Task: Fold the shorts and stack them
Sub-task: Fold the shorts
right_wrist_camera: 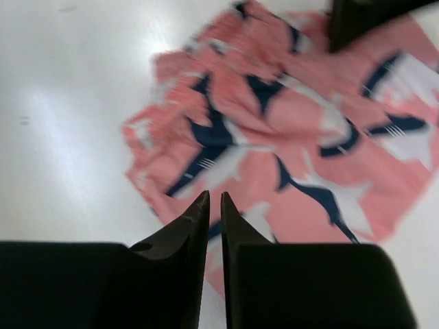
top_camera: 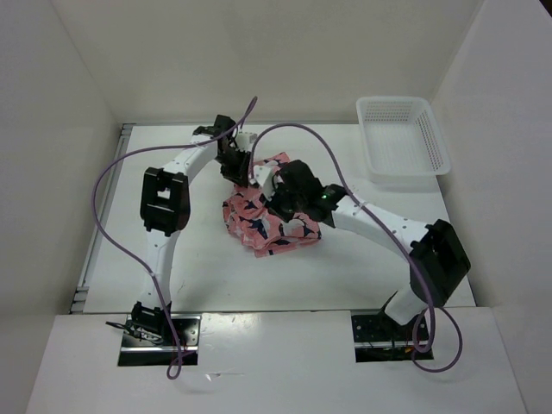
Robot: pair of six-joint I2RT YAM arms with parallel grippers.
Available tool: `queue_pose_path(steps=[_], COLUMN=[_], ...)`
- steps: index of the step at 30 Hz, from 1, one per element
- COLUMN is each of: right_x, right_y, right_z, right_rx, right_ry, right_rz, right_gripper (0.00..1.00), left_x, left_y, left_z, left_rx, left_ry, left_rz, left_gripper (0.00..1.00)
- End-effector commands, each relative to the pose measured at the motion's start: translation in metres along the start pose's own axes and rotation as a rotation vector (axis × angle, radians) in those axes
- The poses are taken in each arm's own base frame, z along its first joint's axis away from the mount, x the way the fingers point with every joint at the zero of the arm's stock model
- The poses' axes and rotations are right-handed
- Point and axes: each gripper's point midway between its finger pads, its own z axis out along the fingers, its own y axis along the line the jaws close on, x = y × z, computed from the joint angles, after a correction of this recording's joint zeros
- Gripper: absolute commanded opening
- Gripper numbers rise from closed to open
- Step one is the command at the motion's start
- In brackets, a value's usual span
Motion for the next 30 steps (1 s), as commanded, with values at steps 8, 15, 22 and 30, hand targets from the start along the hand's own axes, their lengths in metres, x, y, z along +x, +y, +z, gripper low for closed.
queue_pose_path(steps=[8, 15, 22, 30], right_x=[0.142, 0.174, 0.128, 0.048], right_y=[-0.031, -0.023, -0.047, -0.095], right_z=[0.012, 0.006, 0.016, -0.021], right_rx=[0.113, 0.068, 0.168, 0.307], right_ry=[0.436, 0.513, 0.404, 0.097], right_rz=[-0.064, -0.108, -0.068, 0.218], right_gripper=[0.02, 0.01, 0.01, 0.01], left_x=[-0.032, -0.048, -0.063, 0.005], left_y=[0.008, -0.001, -0.059, -0.127], left_z=[-0.003, -0.022, -0.090, -0.114], left_rx=[-0.108, -0.098, 0.070, 0.252], left_ry=[-0.073, -0.114, -0.212, -0.079], left_rz=[0.055, 0.069, 0.121, 0.130], left_gripper=[0.34, 0.34, 0.35, 0.35])
